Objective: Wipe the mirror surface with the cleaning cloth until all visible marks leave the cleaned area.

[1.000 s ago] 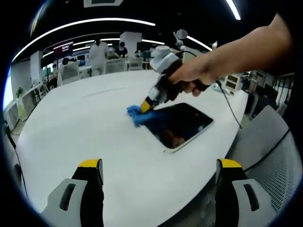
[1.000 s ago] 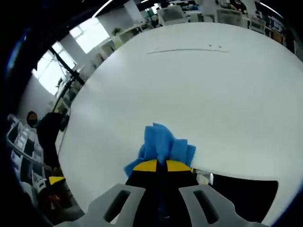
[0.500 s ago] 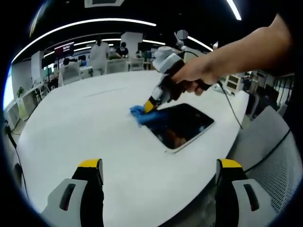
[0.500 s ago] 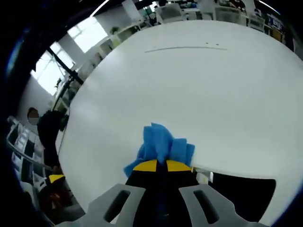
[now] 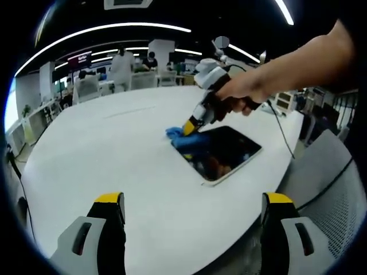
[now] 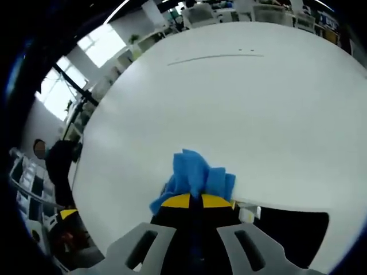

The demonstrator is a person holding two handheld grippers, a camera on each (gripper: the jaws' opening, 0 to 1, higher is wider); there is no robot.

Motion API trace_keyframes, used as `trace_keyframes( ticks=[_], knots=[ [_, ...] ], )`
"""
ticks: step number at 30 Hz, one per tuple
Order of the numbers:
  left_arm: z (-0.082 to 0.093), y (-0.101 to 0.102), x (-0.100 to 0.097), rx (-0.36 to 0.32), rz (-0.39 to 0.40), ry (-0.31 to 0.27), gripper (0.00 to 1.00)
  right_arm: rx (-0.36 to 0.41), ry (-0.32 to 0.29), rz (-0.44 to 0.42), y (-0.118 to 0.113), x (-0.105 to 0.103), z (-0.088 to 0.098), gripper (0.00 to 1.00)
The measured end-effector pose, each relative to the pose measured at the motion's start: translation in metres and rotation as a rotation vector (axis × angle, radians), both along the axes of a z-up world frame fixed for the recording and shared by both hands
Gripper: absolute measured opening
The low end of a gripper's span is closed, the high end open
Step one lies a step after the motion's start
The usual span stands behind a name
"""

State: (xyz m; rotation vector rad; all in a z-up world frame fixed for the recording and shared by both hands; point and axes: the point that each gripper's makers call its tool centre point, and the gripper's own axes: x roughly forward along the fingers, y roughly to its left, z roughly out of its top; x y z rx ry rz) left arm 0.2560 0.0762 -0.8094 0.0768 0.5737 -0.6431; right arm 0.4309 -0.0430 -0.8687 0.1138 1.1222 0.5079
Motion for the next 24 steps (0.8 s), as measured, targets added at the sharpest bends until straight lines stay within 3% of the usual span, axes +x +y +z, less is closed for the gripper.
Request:
trace_keyframes(
  ticks=[17, 24],
  knots=[
    [0.001, 0.001, 0.000, 0.004, 0.002, -0.006, 0.99, -0.032, 0.001, -0.009, -0.027, 0.004, -0.004, 0.00],
    [0.000, 0.002, 0.001, 0.007, 0.004, -0.005, 0.99, -0.046, -0.009, -0.015, -0.028, 0.002, -0.003, 0.00]
  ],
)
